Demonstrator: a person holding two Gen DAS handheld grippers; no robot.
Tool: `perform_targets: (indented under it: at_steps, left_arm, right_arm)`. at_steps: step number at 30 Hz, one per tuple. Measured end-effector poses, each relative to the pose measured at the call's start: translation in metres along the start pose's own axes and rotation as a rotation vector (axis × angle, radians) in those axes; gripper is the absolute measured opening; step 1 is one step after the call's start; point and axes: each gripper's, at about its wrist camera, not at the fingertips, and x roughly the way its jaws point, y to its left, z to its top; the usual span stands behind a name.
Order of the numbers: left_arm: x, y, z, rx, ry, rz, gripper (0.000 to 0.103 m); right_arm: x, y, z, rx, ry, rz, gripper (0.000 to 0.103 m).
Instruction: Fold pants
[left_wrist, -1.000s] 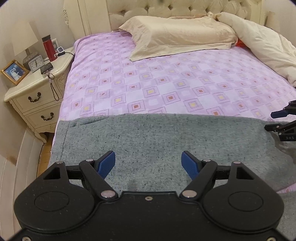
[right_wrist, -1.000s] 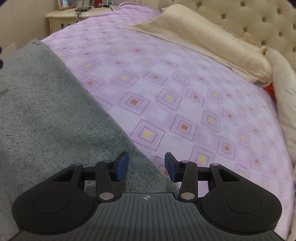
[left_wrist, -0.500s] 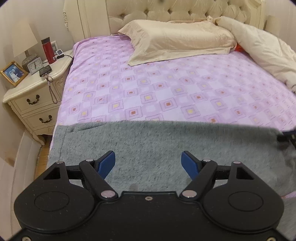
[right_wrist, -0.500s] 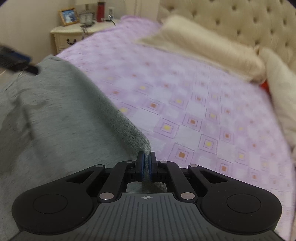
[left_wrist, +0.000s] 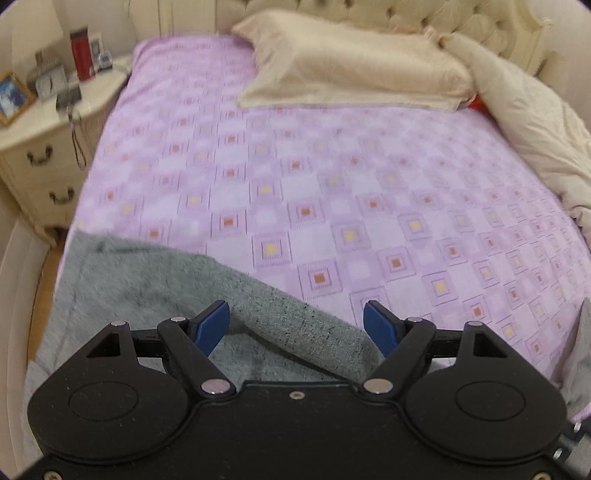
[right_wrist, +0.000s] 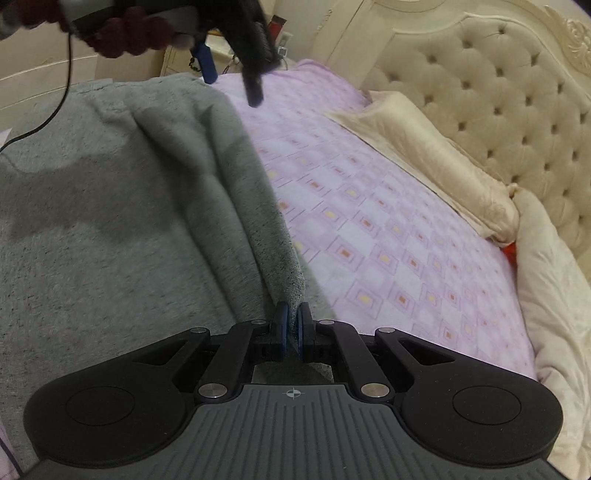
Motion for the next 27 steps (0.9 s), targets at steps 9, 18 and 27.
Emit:
perform_targets:
  at_steps: [9, 18, 27]
  left_arm:
    - [0.044, 0.003, 0.014, -0.062, 0.161, 0.008, 0.081]
    - [0.075, -0.014, 0.011, -0.012, 0.277, 0.05, 0.083]
    - [0.047, -0.003, 0.002, -0.081, 0.193, 0.026, 0.009]
  right_arm:
    - [0.0, 0.007, -0.006, -0.018, -0.01, -0.001, 0.005]
    - [0.004, 0.014, -0.009, -0.037, -0.008, -0.002, 0.005]
    - [-0.015, 0.008, 0.006, 0.004, -0.073, -0.125, 0.005]
